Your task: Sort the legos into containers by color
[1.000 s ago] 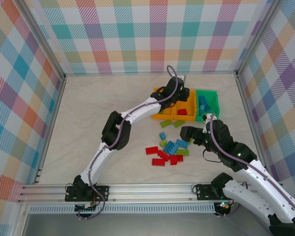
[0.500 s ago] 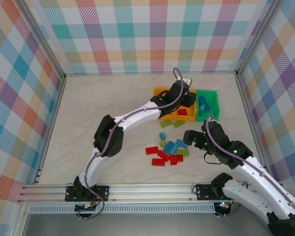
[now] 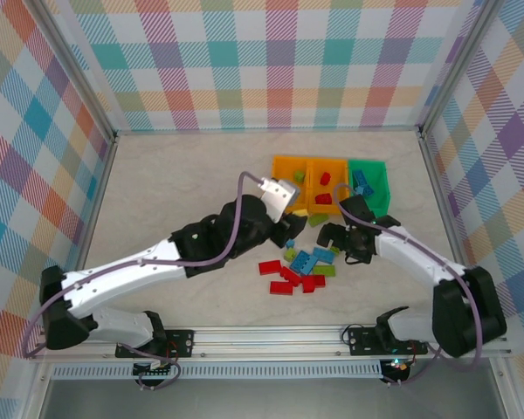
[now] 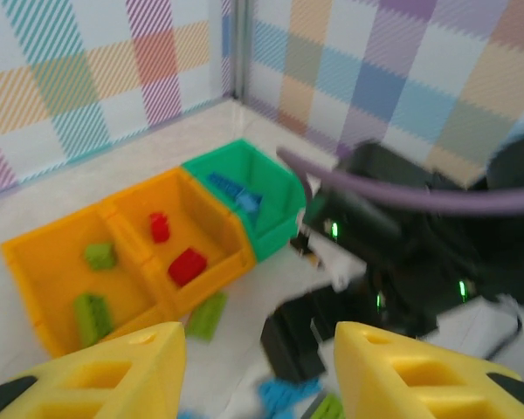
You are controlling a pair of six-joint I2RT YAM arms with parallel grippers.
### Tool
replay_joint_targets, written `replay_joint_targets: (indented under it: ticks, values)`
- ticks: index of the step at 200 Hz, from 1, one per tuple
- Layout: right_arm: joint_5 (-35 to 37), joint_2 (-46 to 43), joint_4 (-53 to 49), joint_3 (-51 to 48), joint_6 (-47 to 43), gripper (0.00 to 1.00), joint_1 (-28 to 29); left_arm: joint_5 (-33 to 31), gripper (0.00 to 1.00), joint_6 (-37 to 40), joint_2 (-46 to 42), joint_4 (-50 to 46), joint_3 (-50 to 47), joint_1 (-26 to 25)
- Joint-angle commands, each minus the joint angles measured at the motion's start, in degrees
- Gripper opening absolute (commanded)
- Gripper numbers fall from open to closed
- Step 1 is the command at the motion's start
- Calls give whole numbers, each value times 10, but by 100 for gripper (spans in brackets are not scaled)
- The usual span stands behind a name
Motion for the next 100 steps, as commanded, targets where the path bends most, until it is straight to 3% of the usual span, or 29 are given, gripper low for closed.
replay_joint_targets:
  ticks: [1,11,28,50,80,100]
  values:
    - [9,67,35,41,-21,100,-3,-51,46,42,-44,-107,-46,-9]
    - [29,88,30,51,-29,100,-5,-49,46,53,-61,-117,-65,-13]
    - [42,93,57,31,-23,91,-7,-37,48,82,-82,-113,-101,-21]
    - [19,95,98,11,-14,72,-8,12,60,141,-94,-103,-143,-25]
    - [56,90,77,13,-13,61,-8,83,77,255,-90,-122,-164,-28]
    - [77,82,76,1,-27,48,-8,111,82,335,-86,-142,-170,-28]
